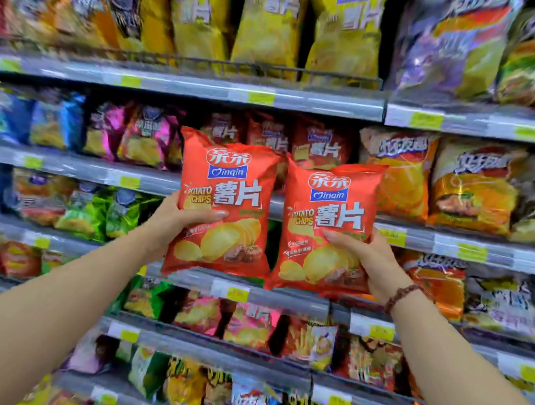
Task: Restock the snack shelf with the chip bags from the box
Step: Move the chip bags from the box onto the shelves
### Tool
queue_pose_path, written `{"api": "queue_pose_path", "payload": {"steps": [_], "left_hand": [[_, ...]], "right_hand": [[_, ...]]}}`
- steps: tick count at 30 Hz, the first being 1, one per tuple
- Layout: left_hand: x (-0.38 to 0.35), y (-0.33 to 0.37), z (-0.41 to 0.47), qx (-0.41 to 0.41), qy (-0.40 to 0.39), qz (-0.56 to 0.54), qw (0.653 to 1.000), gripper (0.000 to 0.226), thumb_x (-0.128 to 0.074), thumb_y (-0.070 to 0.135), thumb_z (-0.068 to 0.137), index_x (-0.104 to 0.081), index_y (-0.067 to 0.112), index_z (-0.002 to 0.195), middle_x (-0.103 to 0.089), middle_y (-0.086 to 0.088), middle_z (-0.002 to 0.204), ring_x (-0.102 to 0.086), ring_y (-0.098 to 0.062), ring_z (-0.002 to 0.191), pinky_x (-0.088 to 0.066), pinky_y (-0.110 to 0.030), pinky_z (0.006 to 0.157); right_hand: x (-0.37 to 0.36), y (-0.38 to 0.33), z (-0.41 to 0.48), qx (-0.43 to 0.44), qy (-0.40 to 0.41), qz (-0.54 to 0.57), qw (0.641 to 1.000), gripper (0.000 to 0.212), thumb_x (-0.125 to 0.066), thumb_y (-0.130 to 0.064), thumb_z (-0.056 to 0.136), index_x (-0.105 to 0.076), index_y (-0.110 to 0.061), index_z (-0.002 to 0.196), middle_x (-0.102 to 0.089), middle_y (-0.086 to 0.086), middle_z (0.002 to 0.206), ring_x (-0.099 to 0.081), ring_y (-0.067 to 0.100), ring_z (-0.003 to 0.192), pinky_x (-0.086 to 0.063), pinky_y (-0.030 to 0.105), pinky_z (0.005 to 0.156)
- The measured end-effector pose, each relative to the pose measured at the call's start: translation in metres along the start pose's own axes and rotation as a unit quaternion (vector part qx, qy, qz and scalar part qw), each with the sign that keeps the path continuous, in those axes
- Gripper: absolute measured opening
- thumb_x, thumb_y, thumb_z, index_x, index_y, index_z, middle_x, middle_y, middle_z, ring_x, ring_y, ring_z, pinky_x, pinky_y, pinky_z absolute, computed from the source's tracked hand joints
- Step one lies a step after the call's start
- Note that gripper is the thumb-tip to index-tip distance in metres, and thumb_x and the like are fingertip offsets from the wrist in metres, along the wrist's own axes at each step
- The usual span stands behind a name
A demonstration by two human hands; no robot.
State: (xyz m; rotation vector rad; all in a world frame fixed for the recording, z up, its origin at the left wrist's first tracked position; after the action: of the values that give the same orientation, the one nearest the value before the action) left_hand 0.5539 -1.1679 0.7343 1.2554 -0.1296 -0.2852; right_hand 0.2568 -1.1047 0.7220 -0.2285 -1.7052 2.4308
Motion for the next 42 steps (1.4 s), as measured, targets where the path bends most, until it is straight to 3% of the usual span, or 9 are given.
{"api": "queue_pose_path", "payload": {"steps": [5, 9, 18, 27, 31, 34, 36, 38, 42], "left_hand": [[0.051, 0.017, 0.042, 0.027, -0.051, 0.006, 0.998, 0.075, -0.095, 0.033, 0.013, -0.076, 0.020, 0.085, -0.078, -0.006, 0.083, -0.074, -0.021, 0.066, -0.056, -0.027, 0.052], [0.091, 0.027, 0.078, 0.030, -0.074, 0.006, 0.997, 0.050, -0.088, 0.020, 0.031, -0.079, 0.017, 0.080, -0.078, -0.009, 0.087, -0.074, -0.021, 0.068, -0.057, -0.027, 0.054], [0.170, 0.029, 0.126, 0.023, -0.069, -0.022, 0.997, 0.095, -0.094, 0.040, 0.011, -0.072, 0.015, 0.100, -0.077, -0.013, 0.093, -0.074, -0.029, 0.073, -0.060, -0.039, 0.065], [0.189, 0.029, 0.157, 0.055, -0.085, -0.061, 0.993, 0.072, -0.093, 0.034, 0.005, -0.080, 0.019, 0.074, -0.076, -0.011, 0.078, -0.072, -0.026, 0.059, -0.059, -0.042, 0.058], [0.196, 0.028, 0.169, 0.065, -0.081, -0.078, 0.992, 0.071, -0.093, 0.029, 0.004, -0.080, 0.015, 0.073, -0.076, -0.014, 0.079, -0.072, -0.029, 0.059, -0.061, -0.044, 0.058], [0.199, 0.028, 0.179, 0.067, -0.073, -0.082, 0.992, 0.077, -0.093, 0.027, 0.004, -0.079, 0.011, 0.078, -0.076, -0.016, 0.079, -0.072, -0.031, 0.060, -0.060, -0.045, 0.055], [0.207, 0.027, 0.188, 0.069, -0.052, -0.085, 0.993, 0.085, -0.094, 0.028, 0.006, -0.075, 0.012, 0.088, -0.075, -0.016, 0.081, -0.072, -0.031, 0.061, -0.059, -0.048, 0.062], [0.212, 0.026, 0.196, 0.067, -0.044, -0.080, 0.994, 0.091, -0.094, 0.030, 0.010, -0.073, 0.012, 0.096, -0.075, -0.015, 0.084, -0.072, -0.031, 0.064, -0.058, -0.049, 0.069], [0.208, 0.030, 0.208, 0.052, -0.073, -0.076, 0.993, 0.072, -0.094, 0.032, 0.008, -0.080, 0.017, 0.077, -0.076, -0.011, 0.078, -0.072, -0.027, 0.060, -0.059, -0.044, 0.062]], "right_hand": [[-0.048, -0.013, 0.045, -0.045, -0.016, 0.026, 0.999, 0.095, -0.095, -0.039, 0.028, -0.067, -0.012, 0.114, -0.075, 0.010, 0.103, -0.073, 0.028, 0.093, -0.057, 0.043, 0.083], [-0.085, -0.018, 0.075, -0.072, -0.009, 0.050, 0.996, 0.062, -0.085, -0.025, 0.057, -0.067, -0.008, 0.114, -0.075, 0.013, 0.102, -0.073, 0.030, 0.088, -0.059, 0.038, 0.070], [-0.127, -0.033, 0.123, -0.140, 0.012, 0.092, 0.986, 0.035, -0.075, -0.023, 0.077, -0.067, -0.006, 0.107, -0.071, 0.011, 0.076, -0.062, 0.016, 0.038, -0.047, 0.022, 0.034], [-0.147, -0.040, 0.201, -0.157, -0.011, 0.039, 0.987, 0.058, -0.085, -0.028, 0.059, -0.070, -0.006, 0.110, -0.074, 0.013, 0.084, -0.069, 0.020, 0.053, -0.056, 0.028, 0.044], [-0.156, -0.038, 0.229, -0.140, 0.011, 0.019, 0.990, 0.069, -0.089, -0.036, 0.049, -0.071, -0.013, 0.112, -0.076, 0.009, 0.091, -0.070, 0.021, 0.064, -0.056, 0.033, 0.071], [-0.162, -0.039, 0.245, -0.132, 0.006, 0.024, 0.991, 0.047, -0.084, -0.036, 0.066, -0.070, -0.011, 0.102, -0.076, 0.008, 0.076, -0.071, 0.019, 0.058, -0.059, 0.032, 0.063], [-0.163, -0.037, 0.255, -0.119, 0.041, -0.017, 0.992, 0.093, -0.092, -0.047, 0.042, -0.060, -0.008, 0.120, -0.076, 0.012, 0.092, -0.074, 0.022, 0.070, -0.058, 0.028, 0.050], [-0.161, -0.033, 0.262, -0.096, 0.072, -0.036, 0.992, 0.138, -0.092, -0.050, 0.019, -0.041, -0.008, 0.139, -0.067, 0.016, 0.115, -0.071, 0.025, 0.087, -0.057, 0.028, 0.059], [-0.167, -0.033, 0.259, -0.069, 0.071, -0.054, 0.994, 0.110, -0.088, -0.035, 0.058, -0.027, -0.004, 0.144, -0.059, 0.015, 0.123, -0.062, 0.024, 0.092, -0.049, 0.033, 0.081]]}}
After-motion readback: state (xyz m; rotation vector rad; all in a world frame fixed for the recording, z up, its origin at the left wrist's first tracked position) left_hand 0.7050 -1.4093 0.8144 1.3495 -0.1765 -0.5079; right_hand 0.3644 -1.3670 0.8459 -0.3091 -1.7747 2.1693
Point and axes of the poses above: each hand's wrist, its own z-axis towards the middle knuckle, its own x-axis out of the back of the hand, y = z × x, the point moved 5 cm from there along z, towards the middle knuckle
